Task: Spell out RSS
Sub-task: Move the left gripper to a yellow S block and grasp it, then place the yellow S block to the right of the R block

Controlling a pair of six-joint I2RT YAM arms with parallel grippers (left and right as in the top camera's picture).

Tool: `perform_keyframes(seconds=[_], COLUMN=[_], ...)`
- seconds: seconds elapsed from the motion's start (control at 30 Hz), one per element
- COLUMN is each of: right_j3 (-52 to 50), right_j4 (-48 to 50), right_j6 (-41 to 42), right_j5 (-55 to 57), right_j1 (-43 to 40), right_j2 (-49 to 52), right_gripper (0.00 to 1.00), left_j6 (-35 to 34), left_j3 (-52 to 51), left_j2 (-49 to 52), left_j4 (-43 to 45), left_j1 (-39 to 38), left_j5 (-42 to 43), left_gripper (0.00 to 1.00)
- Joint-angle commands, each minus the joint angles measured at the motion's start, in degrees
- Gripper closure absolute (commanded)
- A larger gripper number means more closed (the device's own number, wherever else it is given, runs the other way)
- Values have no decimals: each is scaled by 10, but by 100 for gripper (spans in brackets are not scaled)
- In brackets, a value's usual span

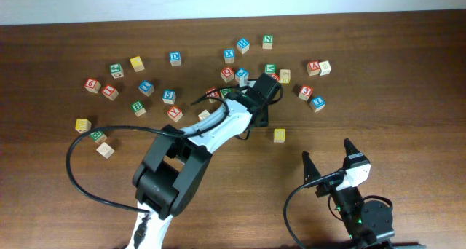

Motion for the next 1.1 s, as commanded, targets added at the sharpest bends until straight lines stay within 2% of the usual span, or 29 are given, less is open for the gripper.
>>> perform_keyframes(seconds=[0.0, 0.1, 0.37, 0.53, 0.7, 0.83, 0.9, 1.0, 1.07], right_j3=[-3, -3, -3, -3, -3, -3, -3, -3, -3], right_j4=[-2, -2, -2, -2, -2, -2, -2, -2, -2], right_j6=[2, 2, 2, 2, 2, 2, 2, 2, 2], right_j5=[-4, -4, -4, -4, -4, -4, -4, -4, -4], right_j1=[-5, -5, -5, -5, -5, -5, -5, -5, -5], right_j2=[-5, -5, -5, -5, -5, -5, -5, -5, -5], right_gripper=[2, 2, 2, 2, 2, 2, 2, 2, 2], left_j6=[-12, -16, -16, -16, -16, -16, -16, -31, -31], left_j3=[10, 10, 10, 10, 34, 31, 16, -85, -160], left_j2=[5, 5, 5, 5, -18, -121, -158, -236, -283], left_j4=[-4, -9, -15, -18, -113, -193, -222, -210, -169], left_j1=[-2, -2, -2, -2, -2, -2, -2, -2, -2], left_j5=[-2, -2, -2, -2, -9, -73, -85, -101, -96], left_gripper=[53, 62, 77, 81, 95, 96, 100, 98, 91])
